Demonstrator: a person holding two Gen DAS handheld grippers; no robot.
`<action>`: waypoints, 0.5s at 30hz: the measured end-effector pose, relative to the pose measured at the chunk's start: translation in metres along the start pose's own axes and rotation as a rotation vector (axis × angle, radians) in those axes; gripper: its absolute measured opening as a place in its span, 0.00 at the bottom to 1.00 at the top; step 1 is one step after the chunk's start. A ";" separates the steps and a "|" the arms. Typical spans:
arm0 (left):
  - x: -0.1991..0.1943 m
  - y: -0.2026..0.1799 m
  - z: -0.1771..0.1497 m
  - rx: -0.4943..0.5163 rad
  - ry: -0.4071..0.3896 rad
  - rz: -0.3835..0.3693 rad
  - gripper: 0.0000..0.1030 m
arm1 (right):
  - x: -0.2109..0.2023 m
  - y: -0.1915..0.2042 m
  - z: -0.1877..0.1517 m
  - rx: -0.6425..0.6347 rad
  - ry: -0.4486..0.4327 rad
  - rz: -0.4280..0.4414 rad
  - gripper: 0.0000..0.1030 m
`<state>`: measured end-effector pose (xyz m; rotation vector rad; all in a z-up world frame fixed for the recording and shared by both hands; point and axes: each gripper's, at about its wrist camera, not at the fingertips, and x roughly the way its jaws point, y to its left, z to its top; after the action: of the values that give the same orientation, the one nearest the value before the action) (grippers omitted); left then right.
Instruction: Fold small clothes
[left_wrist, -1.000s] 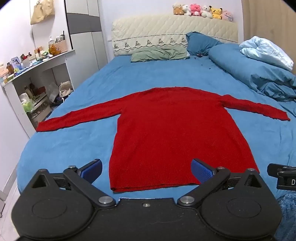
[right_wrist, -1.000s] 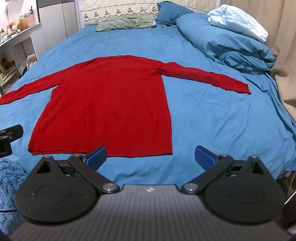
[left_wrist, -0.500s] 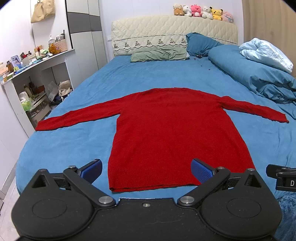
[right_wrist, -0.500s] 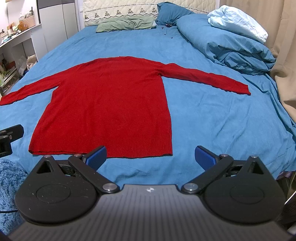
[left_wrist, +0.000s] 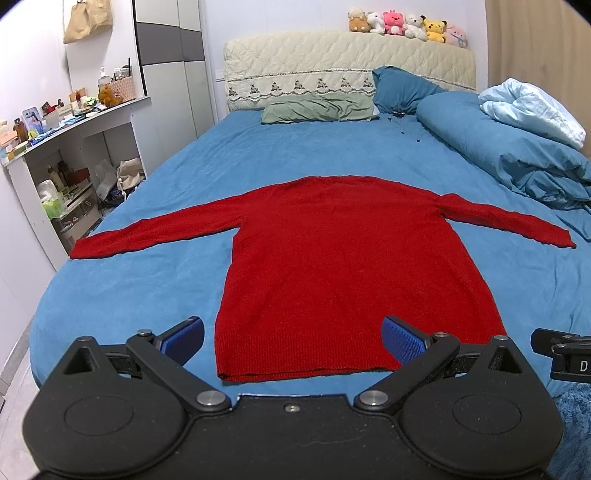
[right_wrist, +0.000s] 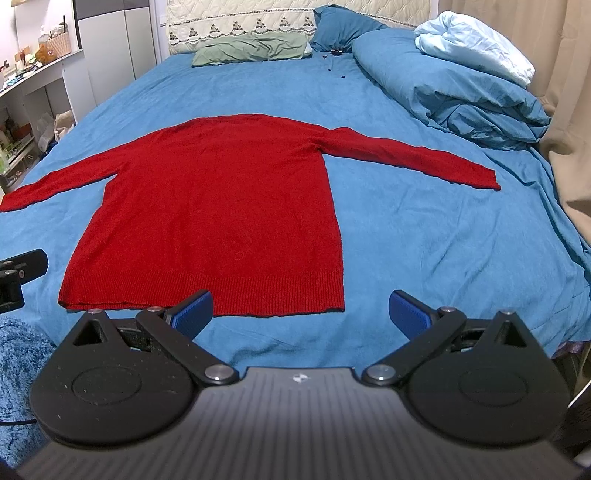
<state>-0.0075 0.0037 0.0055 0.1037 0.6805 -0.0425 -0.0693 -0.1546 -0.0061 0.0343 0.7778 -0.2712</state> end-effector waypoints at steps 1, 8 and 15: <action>0.000 0.000 0.000 -0.001 -0.003 0.002 1.00 | 0.000 0.000 0.001 0.000 0.001 0.001 1.00; -0.001 0.000 -0.001 -0.007 -0.004 0.001 1.00 | 0.001 0.000 0.000 0.001 0.001 0.002 1.00; -0.001 0.000 0.000 -0.008 -0.004 -0.001 1.00 | 0.003 -0.002 -0.001 0.003 0.007 0.004 1.00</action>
<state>-0.0082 0.0037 0.0059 0.0955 0.6770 -0.0403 -0.0684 -0.1573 -0.0087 0.0392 0.7840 -0.2687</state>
